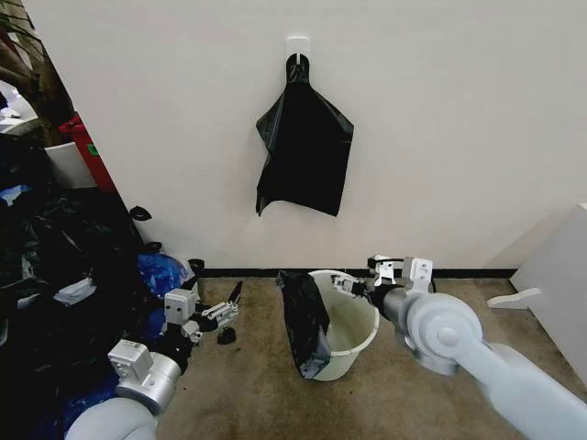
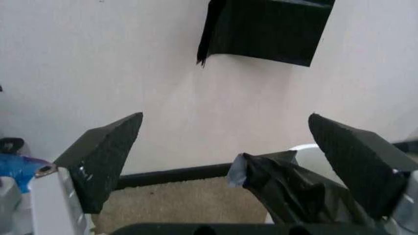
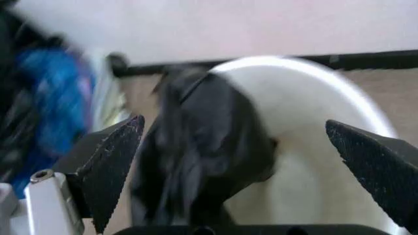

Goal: Place the garbage bag over the trash bin.

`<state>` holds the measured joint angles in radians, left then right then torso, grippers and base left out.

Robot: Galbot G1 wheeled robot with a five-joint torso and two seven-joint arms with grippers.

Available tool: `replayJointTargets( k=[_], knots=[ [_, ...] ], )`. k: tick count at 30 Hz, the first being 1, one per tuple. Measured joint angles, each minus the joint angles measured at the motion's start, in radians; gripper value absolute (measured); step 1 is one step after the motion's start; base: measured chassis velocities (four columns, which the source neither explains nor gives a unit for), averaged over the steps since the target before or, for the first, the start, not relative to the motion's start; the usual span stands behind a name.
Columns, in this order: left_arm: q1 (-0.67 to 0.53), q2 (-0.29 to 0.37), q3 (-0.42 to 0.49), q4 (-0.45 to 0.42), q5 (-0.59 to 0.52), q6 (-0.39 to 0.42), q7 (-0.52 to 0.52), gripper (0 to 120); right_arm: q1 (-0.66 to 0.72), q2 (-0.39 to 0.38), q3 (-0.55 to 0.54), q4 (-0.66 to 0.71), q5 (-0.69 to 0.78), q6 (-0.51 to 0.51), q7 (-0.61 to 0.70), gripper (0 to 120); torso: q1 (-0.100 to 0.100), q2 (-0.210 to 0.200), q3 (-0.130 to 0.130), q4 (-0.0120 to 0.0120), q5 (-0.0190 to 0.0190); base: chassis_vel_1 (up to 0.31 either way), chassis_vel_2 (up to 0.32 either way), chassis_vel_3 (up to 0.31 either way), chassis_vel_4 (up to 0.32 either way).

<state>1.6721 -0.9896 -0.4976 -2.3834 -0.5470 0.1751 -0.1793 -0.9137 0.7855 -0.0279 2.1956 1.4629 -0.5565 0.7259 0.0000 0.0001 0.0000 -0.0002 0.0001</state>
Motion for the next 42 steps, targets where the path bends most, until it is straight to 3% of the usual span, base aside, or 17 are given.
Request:
replayJointTargets(
  k=[3,20,26,32,33,42],
  knots=[
    [-0.001,-0.003,0.006,0.002,0.001,0.000,0.000,100,-0.019,0.033,-0.017,-0.004,-0.031,-0.028,-0.047,100,0.000,0.000,0.000,0.0001,-0.0001,0.000,0.000,0.000,0.000],
    [-0.001,-0.014,0.027,0.002,0.017,0.000,0.001,100,0.056,0.118,-0.126,-0.094,-0.043,-0.032,-0.040,100,0.000,0.000,0.000,0.0003,-0.0001,0.000,0.000,0.000,0.000],
    [0.000,-0.016,0.027,0.000,0.019,-0.001,0.001,100,0.057,0.151,-0.136,-0.132,-0.025,-0.021,-0.036,73,0.000,0.000,0.000,0.0002,-0.0001,0.000,0.000,0.000,0.000],
    [0.000,-0.015,0.025,-0.005,0.019,-0.002,0.001,100,0.050,0.169,-0.143,-0.151,-0.018,-0.017,-0.029,55,0.000,0.000,0.000,0.0002,-0.0001,0.000,0.000,0.000,0.000],
    [0.001,-0.013,0.022,-0.006,0.019,-0.002,0.001,100,0.049,0.173,-0.146,-0.156,-0.019,-0.016,-0.030,47,0.000,0.000,0.000,0.0002,-0.0001,0.000,0.000,0.000,0.000],
    [0.002,-0.011,0.021,-0.008,0.018,-0.002,0.000,100,0.058,0.179,-0.158,-0.168,-0.029,0.000,-0.029,17,0.000,0.000,0.000,0.0002,-0.0001,0.000,0.000,0.000,0.000]
  ],
)
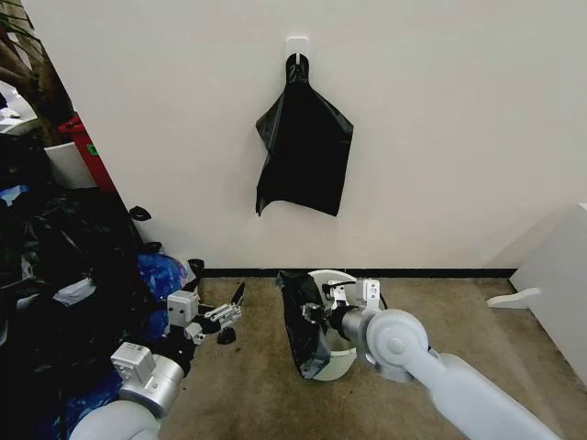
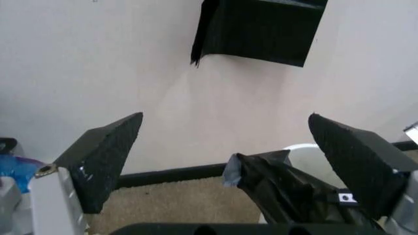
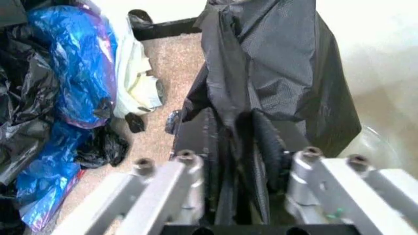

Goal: Place the garbage bag over the trash bin.

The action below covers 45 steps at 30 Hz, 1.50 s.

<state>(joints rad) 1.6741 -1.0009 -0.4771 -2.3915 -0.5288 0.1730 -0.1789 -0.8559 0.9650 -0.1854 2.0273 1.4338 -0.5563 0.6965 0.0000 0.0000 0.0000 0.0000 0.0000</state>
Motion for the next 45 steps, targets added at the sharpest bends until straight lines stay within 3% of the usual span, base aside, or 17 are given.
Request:
replayJointTargets(
  k=[5,17,26,38,45],
  knots=[
    [0.000,0.000,0.001,0.000,0.000,0.000,0.000,100,0.000,-0.003,-0.001,0.000,-0.005,0.003,0.001,0,0.000,0.000,0.000,0.0000,0.0000,0.000,0.000,0.000,0.000],
    [-0.014,0.014,0.030,0.022,-0.001,0.000,-0.001,100,-0.039,-0.035,0.058,0.051,-0.009,0.014,0.017,0,0.000,0.000,0.000,0.0000,0.0000,0.000,0.000,0.000,0.000],
    [-0.072,0.075,0.122,0.085,-0.026,0.014,-0.006,100,-0.083,-0.051,0.117,0.101,0.011,0.028,0.042,0,0.000,0.000,0.000,0.0000,0.0001,0.000,0.000,0.000,0.000],
    [-0.285,0.162,0.217,0.192,-0.166,0.088,-0.024,100,-0.088,-0.036,0.104,0.117,0.007,0.051,0.047,0,0.000,0.000,0.000,0.0000,0.0000,0.000,0.000,0.000,0.000],
    [-0.417,0.162,0.270,0.246,-0.246,0.145,-0.068,100,-0.062,-0.031,0.088,0.097,0.009,0.052,0.048,0,0.000,0.000,0.000,0.0001,0.0001,0.000,0.000,0.000,0.000]
  ],
)
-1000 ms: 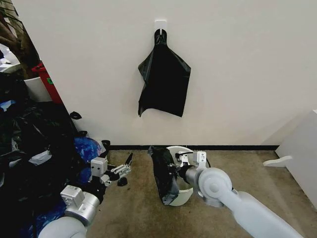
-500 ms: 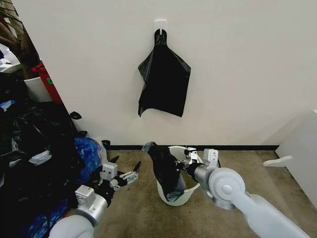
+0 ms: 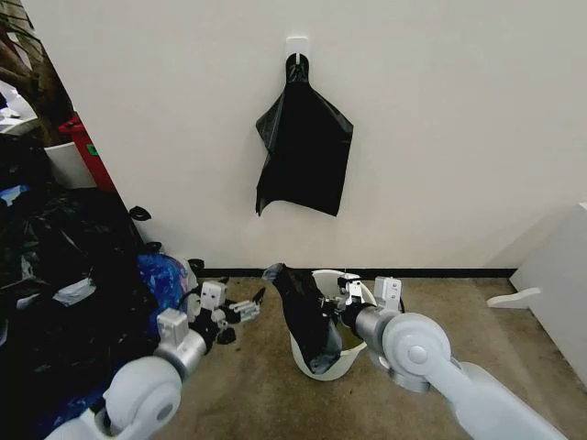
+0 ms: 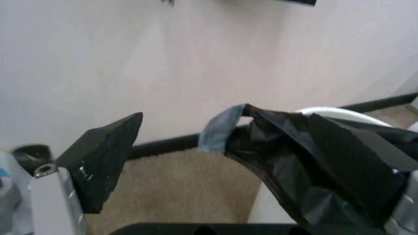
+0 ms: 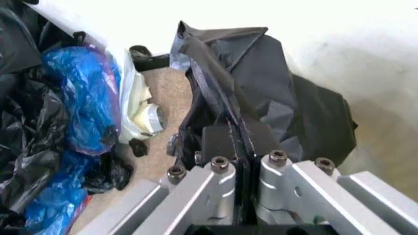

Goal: Place the garbage bag over the trash bin.

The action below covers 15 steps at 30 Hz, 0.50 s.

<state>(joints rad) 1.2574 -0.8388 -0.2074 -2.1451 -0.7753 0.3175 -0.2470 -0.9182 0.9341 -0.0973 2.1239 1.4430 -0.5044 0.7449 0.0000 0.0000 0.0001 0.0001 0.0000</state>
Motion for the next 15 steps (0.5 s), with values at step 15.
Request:
replayJointTargets(
  k=[15],
  knots=[
    [-0.237,-0.040,0.282,0.052,-0.143,0.169,-0.223,100,0.008,0.003,0.017,-0.022,0.010,-0.001,-0.004,0,0.000,0.000,0.000,0.0000,0.0001,0.000,0.000,0.000,0.000]
  ],
)
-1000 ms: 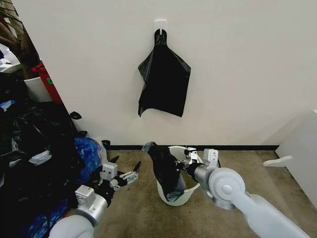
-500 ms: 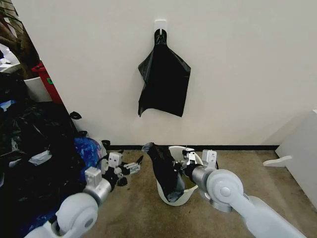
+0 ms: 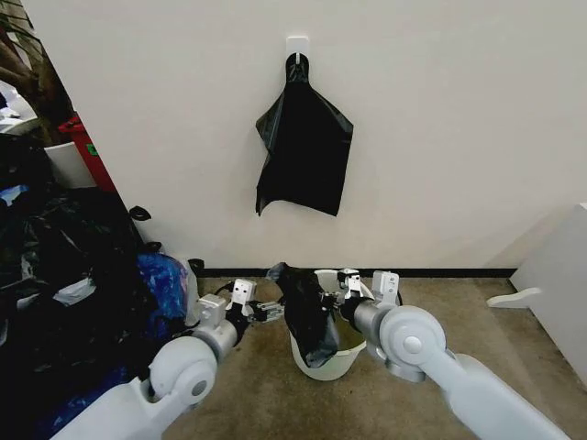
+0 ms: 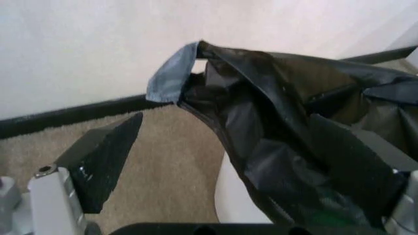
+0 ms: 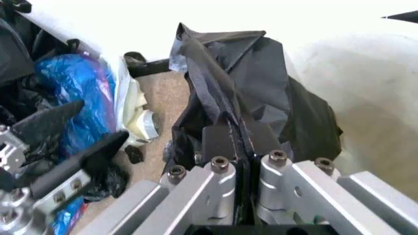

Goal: Place the garbage bag over the trash bin.

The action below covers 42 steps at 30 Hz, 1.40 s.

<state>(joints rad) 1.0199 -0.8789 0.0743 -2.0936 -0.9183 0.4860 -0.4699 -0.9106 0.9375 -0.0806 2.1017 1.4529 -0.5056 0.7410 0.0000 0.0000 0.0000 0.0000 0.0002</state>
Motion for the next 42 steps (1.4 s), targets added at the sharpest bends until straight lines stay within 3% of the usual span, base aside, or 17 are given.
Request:
replayJointTargets(
  k=[9,25,42],
  knots=[
    [-0.108,-0.063,0.104,0.025,-0.087,0.099,-0.183,100,-0.016,0.003,0.000,0.002,-0.001,-0.002,-0.004,0,0.000,0.000,0.000,-0.0001,0.0001,0.000,0.000,0.000,0.000],
    [-0.183,-0.136,0.205,0.090,-0.153,0.139,-0.309,100,-0.014,0.003,-0.004,0.001,0.006,-0.003,-0.004,0,0.000,0.000,0.000,0.0000,0.0000,0.000,0.000,0.000,0.000],
    [-0.238,-0.239,0.238,0.203,-0.222,0.147,-0.402,100,-0.020,0.000,0.005,-0.011,0.007,-0.006,-0.007,0,0.000,0.000,0.000,0.0000,-0.0001,0.000,0.000,0.000,0.000]
  ],
)
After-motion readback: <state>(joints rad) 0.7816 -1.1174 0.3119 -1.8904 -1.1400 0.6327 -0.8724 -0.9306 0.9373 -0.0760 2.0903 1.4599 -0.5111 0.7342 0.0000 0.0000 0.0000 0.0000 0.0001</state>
